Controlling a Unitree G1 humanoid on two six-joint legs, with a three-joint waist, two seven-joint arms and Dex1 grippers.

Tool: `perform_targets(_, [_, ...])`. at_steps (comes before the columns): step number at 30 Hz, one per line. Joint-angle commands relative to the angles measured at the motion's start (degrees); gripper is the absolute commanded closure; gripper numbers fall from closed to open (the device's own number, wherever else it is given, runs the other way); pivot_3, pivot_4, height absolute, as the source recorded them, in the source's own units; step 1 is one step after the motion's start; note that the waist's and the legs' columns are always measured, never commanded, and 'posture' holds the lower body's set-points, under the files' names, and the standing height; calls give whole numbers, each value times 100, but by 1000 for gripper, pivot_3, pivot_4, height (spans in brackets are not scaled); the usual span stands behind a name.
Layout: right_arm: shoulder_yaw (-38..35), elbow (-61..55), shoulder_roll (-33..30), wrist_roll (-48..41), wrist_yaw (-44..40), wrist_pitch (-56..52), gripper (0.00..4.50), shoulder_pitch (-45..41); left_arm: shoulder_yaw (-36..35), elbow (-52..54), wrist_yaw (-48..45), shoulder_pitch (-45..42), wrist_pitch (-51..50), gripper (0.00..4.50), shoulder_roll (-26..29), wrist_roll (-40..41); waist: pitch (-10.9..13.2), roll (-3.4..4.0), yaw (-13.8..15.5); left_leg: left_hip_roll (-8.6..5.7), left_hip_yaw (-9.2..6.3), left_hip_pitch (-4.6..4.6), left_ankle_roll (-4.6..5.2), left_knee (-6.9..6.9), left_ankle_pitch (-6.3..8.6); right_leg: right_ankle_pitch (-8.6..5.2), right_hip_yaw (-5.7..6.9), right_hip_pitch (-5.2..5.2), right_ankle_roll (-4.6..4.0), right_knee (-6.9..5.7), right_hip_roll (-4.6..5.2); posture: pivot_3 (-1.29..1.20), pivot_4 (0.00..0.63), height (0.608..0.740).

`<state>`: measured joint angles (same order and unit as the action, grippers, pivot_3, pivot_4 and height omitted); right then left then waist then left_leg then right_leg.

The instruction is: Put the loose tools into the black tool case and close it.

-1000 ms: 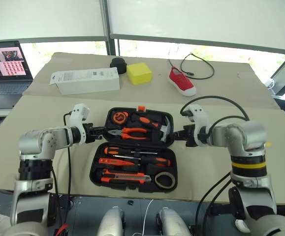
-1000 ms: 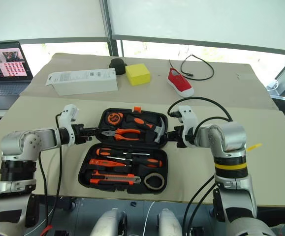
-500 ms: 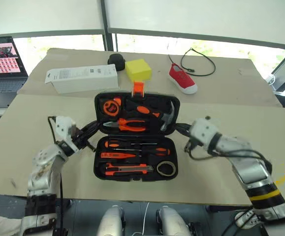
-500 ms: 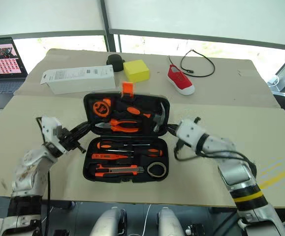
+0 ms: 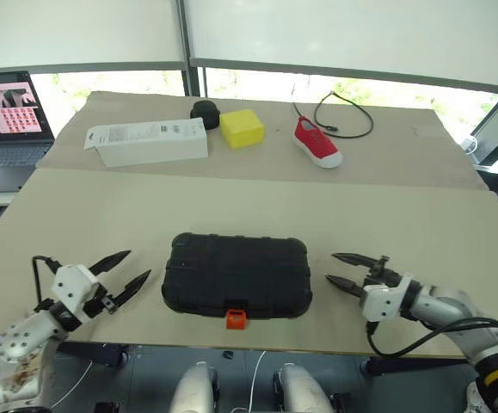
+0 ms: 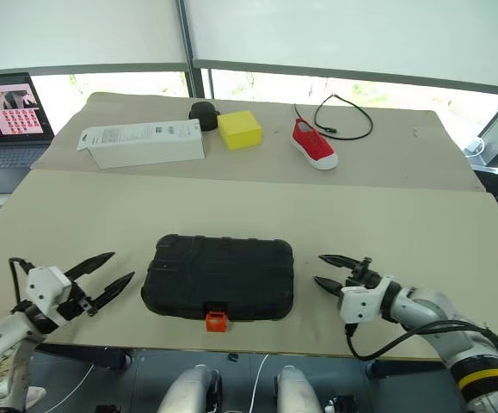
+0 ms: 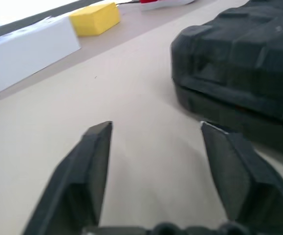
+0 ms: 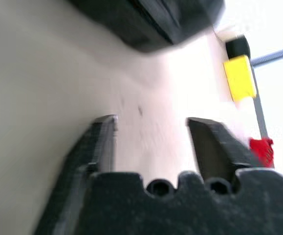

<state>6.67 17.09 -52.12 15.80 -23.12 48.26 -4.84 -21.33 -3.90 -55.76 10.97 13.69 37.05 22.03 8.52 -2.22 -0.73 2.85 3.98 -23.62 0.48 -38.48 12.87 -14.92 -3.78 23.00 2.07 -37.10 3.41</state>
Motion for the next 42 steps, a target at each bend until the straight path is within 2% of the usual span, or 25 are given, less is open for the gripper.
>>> perform_targets(1, [-396,-544,-300,-1789,-953,-907,1986,691,-207,28,-39,-220,-529,1419,324,318,0,-1,10,1,2,6,0,2,0,-2,0,-5,-2,0,2,0,150,740])
perform_targets(3, [-440,-1302,-560,-2813,-1633,-1569,2474,1274,-76,58,31,-617,-976,1966,401,430,1,0,65,3,1,23,0,4,0,-3,0,-25,-2,2,1,0,150,740])
perform_targets(4, [-452,-1759,-687,-3218,-1907,-1987,2935,1547,55,40,71,-894,-1167,2114,409,406,1,-2,70,2,-4,33,0,6,0,-6,2,-40,2,2,3,0,150,740])
perform_targets(8, [-385,-2975,-868,-3651,-2381,-2968,4260,2043,703,-61,139,-1899,-1685,3464,323,132,-1,-4,58,7,-25,54,0,8,0,-6,-1,-67,3,5,1,0,150,740])
perform_targets(9, [-260,-3259,-849,-3655,-2411,-3290,4500,2041,932,-183,133,-2200,-1775,3906,285,-3,-2,-7,51,6,-28,56,0,8,0,-6,-1,-67,3,5,0,0,150,740])
perform_targets(11, [53,-3741,-746,-3402,-2499,-3750,4500,1911,1443,-509,8,-2774,-1962,4469,226,-283,-2,-7,34,-1,-26,56,-1,8,1,-6,-1,-65,4,5,-5,0,150,740])
perform_targets(15, [596,-4093,-306,-2973,-2450,-4559,4500,1382,2193,-1329,-340,-3561,-2039,4469,179,-826,-2,-8,-9,-4,-11,46,-1,8,1,-6,1,-54,3,5,-21,0,150,740])
perform_targets(22, [988,-3874,631,-2291,-2241,-5250,4500,461,2500,-2050,-829,-4014,-2088,4469,177,-1033,-2,-13,-10,-5,-6,5,-1,4,0,-6,-3,-7,2,-2,-24,0,150,740])
perform_targets(28, [792,-3202,1415,-2072,-2032,-5404,4500,-367,2212,-1630,-1178,-3484,-2366,4469,376,-756,-4,-20,-126,7,-6,0,-2,4,-1,1,-6,9,-10,-11,-36,0,150,740])
perform_targets(31, [756,-2569,1694,-1889,-1984,-5149,4500,-852,1965,-1146,-1186,-3036,-2604,4469,430,-521,-3,-18,-141,6,-5,-3,-3,5,-1,1,-6,13,-10,-16,-31,0,150,740])
perform_targets(38, [681,-470,2331,-1550,-1827,-4430,4500,-2152,1512,207,-754,-1997,-3216,4469,358,-29,4,-14,-129,-1,-10,-19,-3,8,-1,2,-6,29,-6,-14,-18,0,150,740])
perform_targets(42, [584,31,2378,-1530,-1885,-4226,4500,-2436,1322,437,-438,-1777,-3346,4469,345,-9,6,-13,-81,-2,-17,-19,-3,11,-1,2,-5,28,-6,-13,-15,0,150,740])
